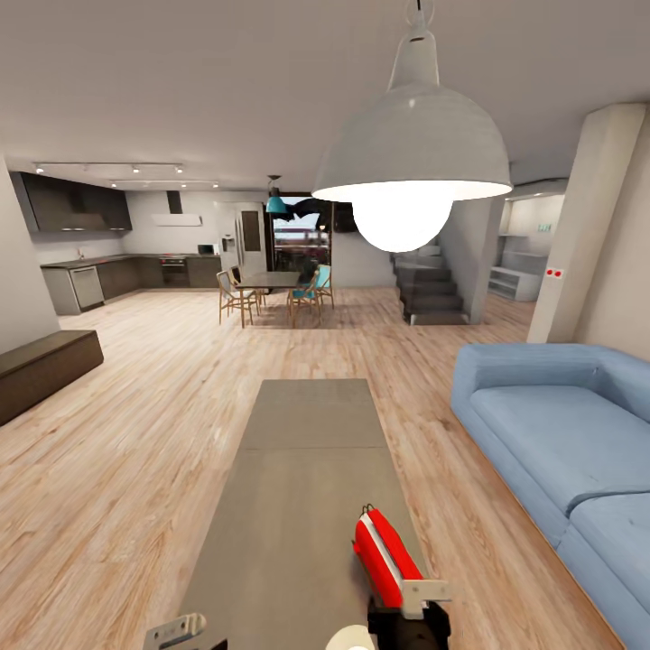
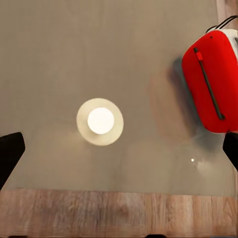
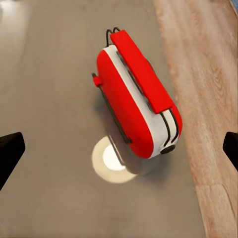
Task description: Turn on the radio receiver that's on the table in the living room.
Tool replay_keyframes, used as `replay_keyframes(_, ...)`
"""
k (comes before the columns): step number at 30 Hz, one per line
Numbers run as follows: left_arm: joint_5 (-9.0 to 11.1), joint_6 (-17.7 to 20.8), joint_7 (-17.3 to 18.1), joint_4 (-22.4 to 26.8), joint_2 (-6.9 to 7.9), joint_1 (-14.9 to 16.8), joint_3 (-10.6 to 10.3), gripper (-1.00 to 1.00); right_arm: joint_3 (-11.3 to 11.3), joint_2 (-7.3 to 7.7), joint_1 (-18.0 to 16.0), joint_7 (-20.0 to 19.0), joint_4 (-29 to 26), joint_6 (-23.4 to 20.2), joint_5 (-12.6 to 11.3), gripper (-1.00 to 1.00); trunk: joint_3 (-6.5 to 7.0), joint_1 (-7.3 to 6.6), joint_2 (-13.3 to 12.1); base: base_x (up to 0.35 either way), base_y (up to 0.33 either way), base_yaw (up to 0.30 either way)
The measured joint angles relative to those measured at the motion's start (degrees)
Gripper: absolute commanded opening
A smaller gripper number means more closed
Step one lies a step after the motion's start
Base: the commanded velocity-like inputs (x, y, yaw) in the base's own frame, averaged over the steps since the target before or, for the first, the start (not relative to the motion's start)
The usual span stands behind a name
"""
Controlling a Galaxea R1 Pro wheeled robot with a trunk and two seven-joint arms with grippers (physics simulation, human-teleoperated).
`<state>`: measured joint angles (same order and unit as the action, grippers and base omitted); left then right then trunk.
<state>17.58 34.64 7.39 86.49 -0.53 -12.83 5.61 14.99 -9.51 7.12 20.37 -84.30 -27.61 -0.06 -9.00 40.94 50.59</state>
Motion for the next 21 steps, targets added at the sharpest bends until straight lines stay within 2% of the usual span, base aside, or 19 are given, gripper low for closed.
replay_keyframes(5, 0.00, 1.37, -0.01, 1.29, 0.08, 0.00, 0.27, 1.00, 0.65, -0.05, -0.07, 0.25, -0.47, -0.05, 0.15, 1.00, 0.00, 0.00, 0.00, 0.000, 0.000, 0.000)
replay_keyframes(7, 0.00, 1.54, -0.01, 1.78, 0.14, -0.01, 0.34, 1.00, 0.76, -0.06, -1.23, 0.32, -0.98, -0.52, 0.18, 1.00, 0.00, 0.00, 0.00, 0.000, 0.000, 0.000)
replay_keyframes(9, -0.02, 1.61, -0.01, 2.02, 0.70, 0.00, 0.43, 1.00, 0.61, -0.07, -3.89, 0.35, -1.15, -1.66, 0.17, 1.00, 0.00, 0.00, 0.00, 0.000, 0.000, 0.000)
replay_keyframes(11, -0.02, 1.65, 0.05, 2.17, 2.75, 0.00, 0.26, 1.00, -0.79, -0.07, -8.60, 0.27, -1.15, -6.37, 0.22, 1.00, 0.01, 0.00, -0.01, 0.000, 0.000, 0.000)
replay_keyframes(12, 0.03, 1.65, 0.06, 2.20, 3.16, 0.00, 0.35, 1.00, -1.01, -0.07, -9.93, 0.24, -1.14, -7.67, 0.17, 1.00, 0.00, 0.00, 0.00, 0.000, 0.000, 0.000)
replay_keyframes(16, 0.07, 1.66, 0.07, 2.23, 3.72, 0.00, 0.50, 1.00, -1.46, -0.07, -14.72, 0.34, -1.14, -11.44, -0.04, 1.00, 0.01, 0.00, 0.00, 0.000, 0.000, 0.000)
replay_keyframes(18, 0.07, 1.66, 0.08, 2.23, 3.82, 0.00, 0.53, 1.00, -3.49, -0.07, -18.46, 0.26, -1.02, -15.38, -0.40, 1.00, 0.00, 0.00, 0.00, 0.000, 0.000, 0.000)
replay_keyframes(19, 0.03, 1.66, 0.08, 2.25, 3.85, 0.00, 0.57, 1.00, -5.57, -0.06, -20.19, 0.11, -0.95, -17.56, -0.56, 1.00, 0.01, 0.00, -0.01, 0.000, 0.000, 0.000)
replay_keyframes(21, 0.01, 1.66, 0.08, 2.21, 3.86, -0.01, 0.61, 1.00, -7.38, -0.07, -22.23, -0.01, -0.60, -19.22, -0.87, 1.00, 0.00, 0.00, 0.00, 0.000, 0.000, 0.000)
